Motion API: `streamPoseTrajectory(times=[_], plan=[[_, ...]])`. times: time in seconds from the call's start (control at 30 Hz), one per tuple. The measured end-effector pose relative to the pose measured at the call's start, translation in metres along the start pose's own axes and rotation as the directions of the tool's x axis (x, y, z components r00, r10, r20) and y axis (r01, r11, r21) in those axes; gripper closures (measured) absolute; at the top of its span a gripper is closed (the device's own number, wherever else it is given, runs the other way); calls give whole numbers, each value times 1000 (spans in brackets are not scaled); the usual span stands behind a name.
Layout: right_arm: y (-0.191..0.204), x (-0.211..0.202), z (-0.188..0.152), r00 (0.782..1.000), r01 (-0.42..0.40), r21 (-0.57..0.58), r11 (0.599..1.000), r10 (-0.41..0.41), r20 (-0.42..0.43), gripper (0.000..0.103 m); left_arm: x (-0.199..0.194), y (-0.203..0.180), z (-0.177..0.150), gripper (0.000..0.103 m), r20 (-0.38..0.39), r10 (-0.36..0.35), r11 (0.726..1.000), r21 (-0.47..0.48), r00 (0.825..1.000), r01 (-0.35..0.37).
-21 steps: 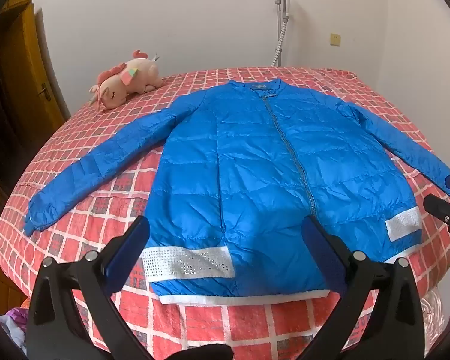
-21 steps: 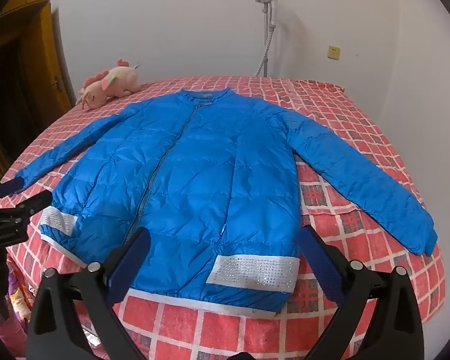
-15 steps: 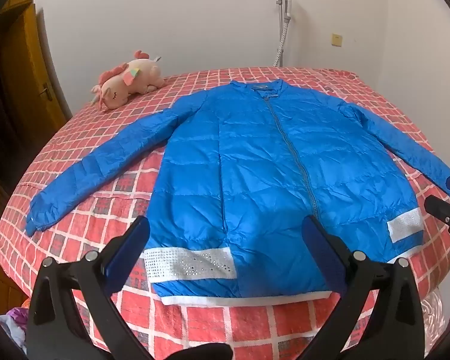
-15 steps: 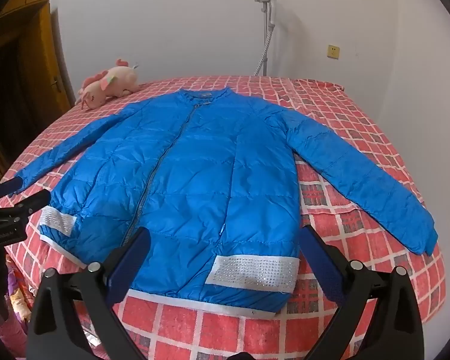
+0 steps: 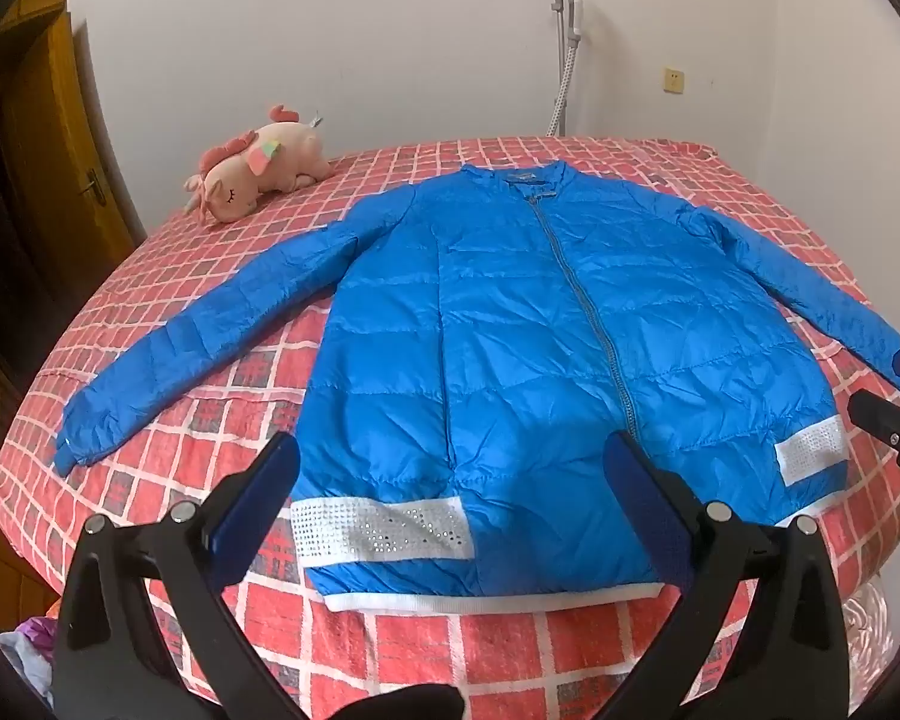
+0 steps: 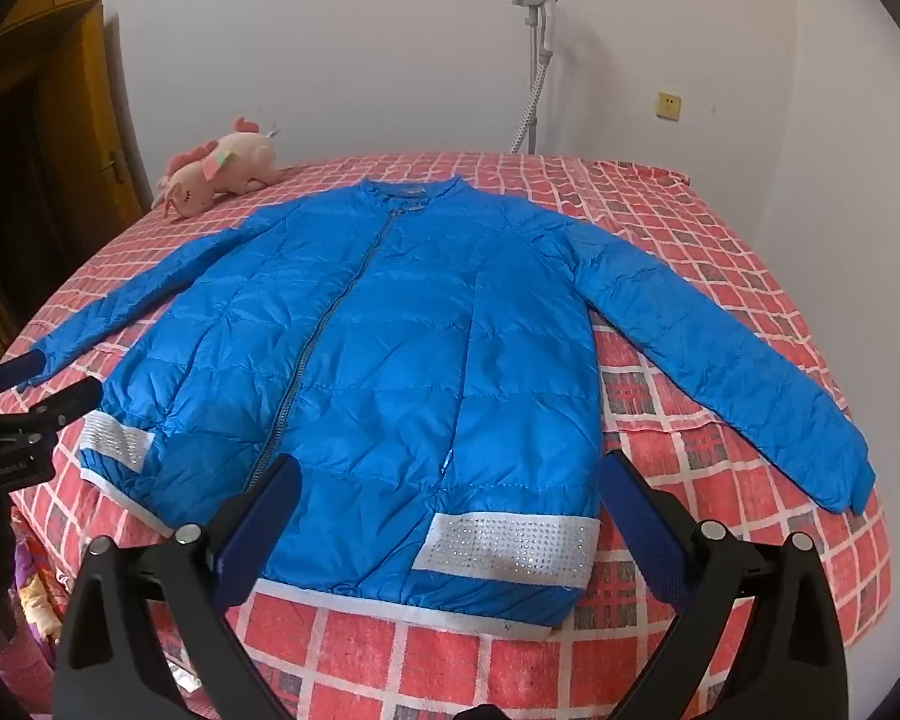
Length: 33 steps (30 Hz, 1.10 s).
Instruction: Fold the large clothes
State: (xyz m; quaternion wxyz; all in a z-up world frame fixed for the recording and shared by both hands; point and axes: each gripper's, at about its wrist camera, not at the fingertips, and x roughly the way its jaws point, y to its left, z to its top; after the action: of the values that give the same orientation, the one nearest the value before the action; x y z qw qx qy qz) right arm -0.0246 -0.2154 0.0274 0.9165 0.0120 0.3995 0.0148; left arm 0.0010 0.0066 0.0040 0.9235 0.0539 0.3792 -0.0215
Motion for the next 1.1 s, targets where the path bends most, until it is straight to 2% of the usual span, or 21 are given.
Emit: streamPoseTrajectory(times=[1.1], plan=[[2,-3,2,1000,2,-7,1000,-2,7,4,-3,0,4,3,8,11,1000,5,1000,-11]])
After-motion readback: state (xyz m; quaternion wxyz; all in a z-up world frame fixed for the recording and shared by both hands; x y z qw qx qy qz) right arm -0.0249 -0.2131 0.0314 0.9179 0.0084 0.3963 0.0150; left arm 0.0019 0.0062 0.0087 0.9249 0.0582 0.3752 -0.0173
